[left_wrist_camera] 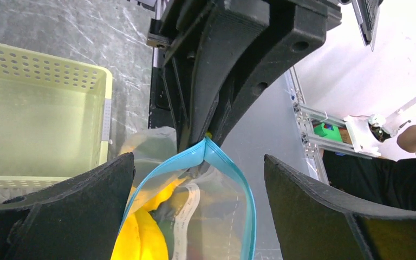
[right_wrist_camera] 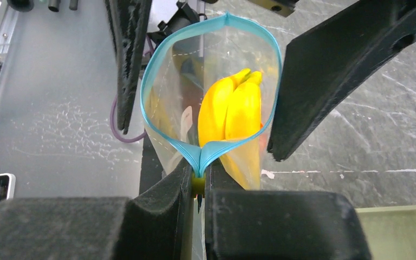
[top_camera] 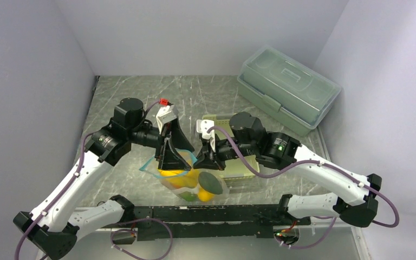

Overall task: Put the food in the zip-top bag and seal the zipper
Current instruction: Zip the zipper food storage bag.

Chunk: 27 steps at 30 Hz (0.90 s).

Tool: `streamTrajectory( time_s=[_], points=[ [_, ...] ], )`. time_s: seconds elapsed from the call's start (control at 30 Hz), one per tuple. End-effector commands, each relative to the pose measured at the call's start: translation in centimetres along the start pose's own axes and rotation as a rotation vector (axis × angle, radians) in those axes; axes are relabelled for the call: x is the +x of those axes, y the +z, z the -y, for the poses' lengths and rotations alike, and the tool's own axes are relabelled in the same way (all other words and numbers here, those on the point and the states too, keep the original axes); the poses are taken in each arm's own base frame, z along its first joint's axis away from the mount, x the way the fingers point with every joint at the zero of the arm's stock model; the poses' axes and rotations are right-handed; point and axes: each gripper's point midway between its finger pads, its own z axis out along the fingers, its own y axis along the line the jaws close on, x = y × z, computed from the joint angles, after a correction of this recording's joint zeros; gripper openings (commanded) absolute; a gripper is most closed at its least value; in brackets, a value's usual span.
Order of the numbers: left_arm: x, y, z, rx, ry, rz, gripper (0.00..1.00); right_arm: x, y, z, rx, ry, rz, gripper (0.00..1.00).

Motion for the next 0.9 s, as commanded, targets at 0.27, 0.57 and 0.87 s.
streamTrajectory(
  time_s=[0.27, 0.57, 0.87],
  points=[
    [0.7, -0.4, 1.0, 0.018, 0.055, -0.037, 0.94, -3.7, 0.3, 2.7, 0.076, 0.078, 0.015, 0.00],
    [2.0, -0.5, 0.2, -0.069, 0.064, -0.077, 0.86, -3.7, -0.2, 4.0, 0.129, 0.123, -0.010, 0.00],
    [2.9, -0.8, -1.4, -0.187, 0.080, -0.124, 0.69, -4.0, -1.7, 4.1, 0.159, 0.125, -0.006, 0.00]
  ],
)
